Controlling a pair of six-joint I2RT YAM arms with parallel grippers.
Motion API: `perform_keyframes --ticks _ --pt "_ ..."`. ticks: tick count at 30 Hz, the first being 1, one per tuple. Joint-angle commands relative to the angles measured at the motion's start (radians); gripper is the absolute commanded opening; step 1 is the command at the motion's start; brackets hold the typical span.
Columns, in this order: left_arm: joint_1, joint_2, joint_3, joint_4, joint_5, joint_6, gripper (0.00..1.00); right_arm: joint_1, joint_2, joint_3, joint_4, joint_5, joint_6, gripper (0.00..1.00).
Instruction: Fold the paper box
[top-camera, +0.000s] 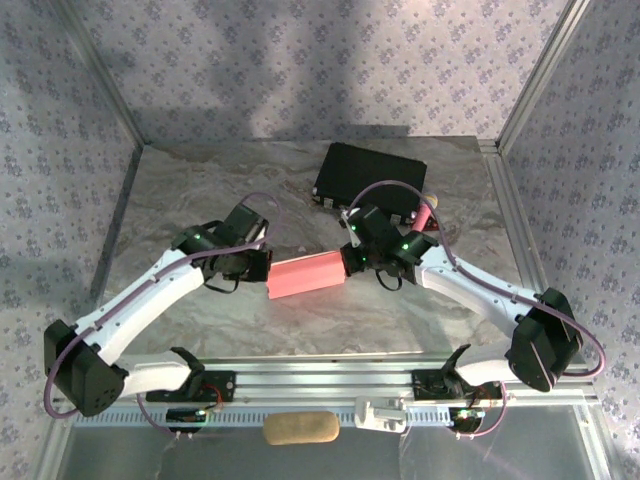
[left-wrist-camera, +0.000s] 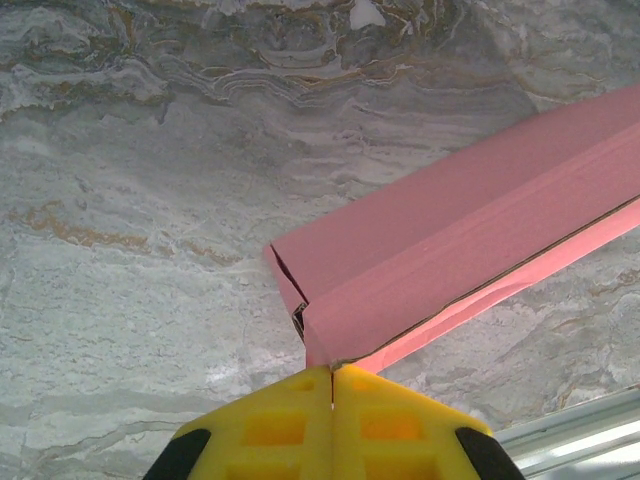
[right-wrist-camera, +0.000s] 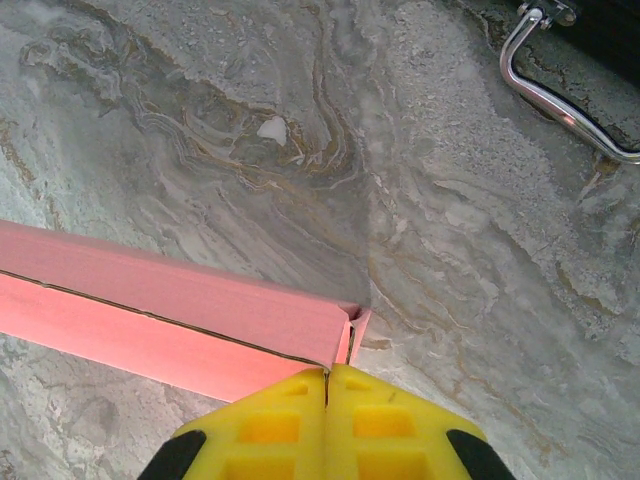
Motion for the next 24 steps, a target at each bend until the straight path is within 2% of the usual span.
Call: perform_keyframes --ticks 1,15,24 --pt "0.008 0.02 0.039 0.019 0.067 -0.024 0.0 0.024 0.028 0.016 -0.064 -0.021 0.003 0.0" --pt "0.063 0.009 0.0 0.114 0.147 -0.077 0.0 0.037 0.03 0.02 -0.069 0.004 0.009 0.0" --pt "0.065 -0.008 -0.057 0.151 0.146 -0.092 0.0 0.038 0.026 0.016 -0.066 0.007 0.013 0.0"
